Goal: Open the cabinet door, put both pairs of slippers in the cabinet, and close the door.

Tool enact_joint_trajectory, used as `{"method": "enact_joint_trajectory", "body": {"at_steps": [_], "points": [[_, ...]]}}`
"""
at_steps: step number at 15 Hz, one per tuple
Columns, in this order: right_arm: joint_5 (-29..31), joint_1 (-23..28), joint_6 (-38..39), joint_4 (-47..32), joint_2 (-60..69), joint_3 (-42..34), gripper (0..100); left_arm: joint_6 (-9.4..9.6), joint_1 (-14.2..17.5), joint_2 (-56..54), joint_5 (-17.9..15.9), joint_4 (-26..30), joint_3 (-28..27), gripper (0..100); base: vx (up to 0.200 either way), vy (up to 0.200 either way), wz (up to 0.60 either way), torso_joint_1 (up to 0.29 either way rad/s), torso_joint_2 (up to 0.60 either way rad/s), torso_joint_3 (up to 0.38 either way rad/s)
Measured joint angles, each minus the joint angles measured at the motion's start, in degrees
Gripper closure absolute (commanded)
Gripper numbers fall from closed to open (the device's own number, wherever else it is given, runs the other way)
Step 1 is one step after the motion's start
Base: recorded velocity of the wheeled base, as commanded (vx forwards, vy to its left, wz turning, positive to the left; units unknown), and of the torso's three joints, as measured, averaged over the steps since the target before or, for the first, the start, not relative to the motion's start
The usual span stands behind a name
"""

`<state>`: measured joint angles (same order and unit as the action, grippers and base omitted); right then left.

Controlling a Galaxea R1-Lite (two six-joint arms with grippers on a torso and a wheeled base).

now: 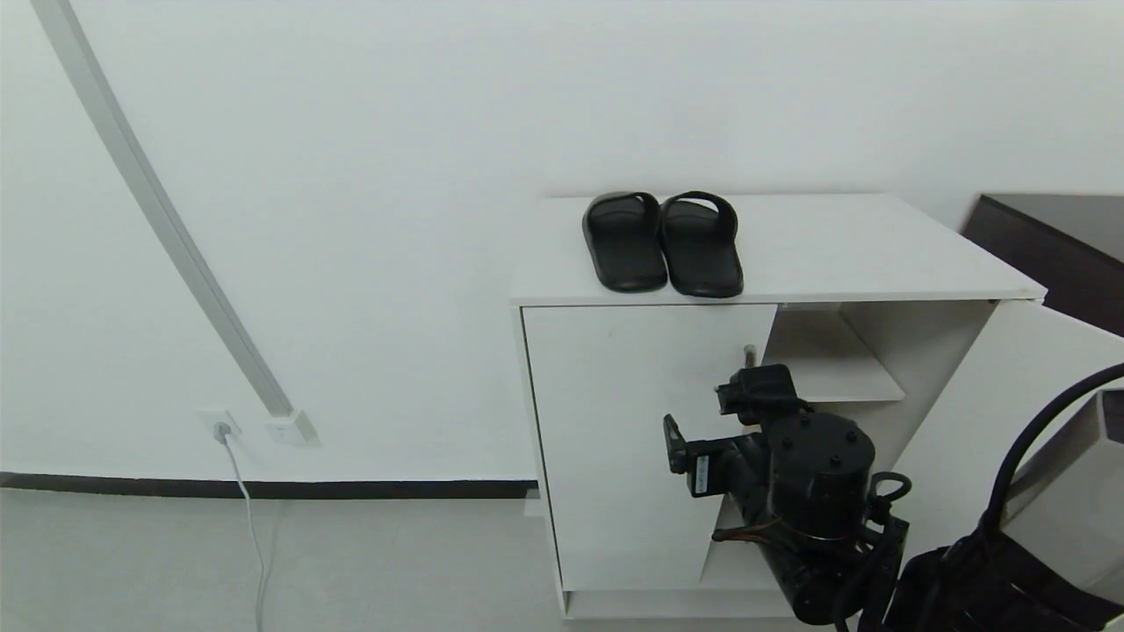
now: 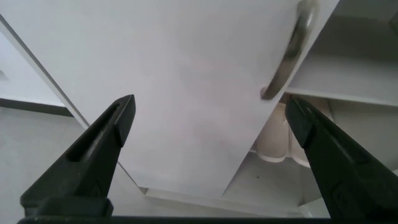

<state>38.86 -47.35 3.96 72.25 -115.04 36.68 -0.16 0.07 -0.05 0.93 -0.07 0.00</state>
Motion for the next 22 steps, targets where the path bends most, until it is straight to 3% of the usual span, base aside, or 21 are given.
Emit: {"method": "enact_joint_trajectory", "body": {"at_steps": [13, 22], "points": [[0.06, 0.27, -0.35, 0.0, 0.05, -0.22, 0, 0.0, 0.0, 0.0, 0.02, 0.0, 0.0, 100, 0.0, 0.0, 0.0, 0.236, -0.55, -0.322], [0.02, 0.13, -0.35, 1.01, 0.02, -0.52, 0, 0.0, 0.0, 0.0, 0.02, 0.0, 0.0, 100, 0.0, 0.0, 0.0, 0.167, -0.37, -0.2]]}}
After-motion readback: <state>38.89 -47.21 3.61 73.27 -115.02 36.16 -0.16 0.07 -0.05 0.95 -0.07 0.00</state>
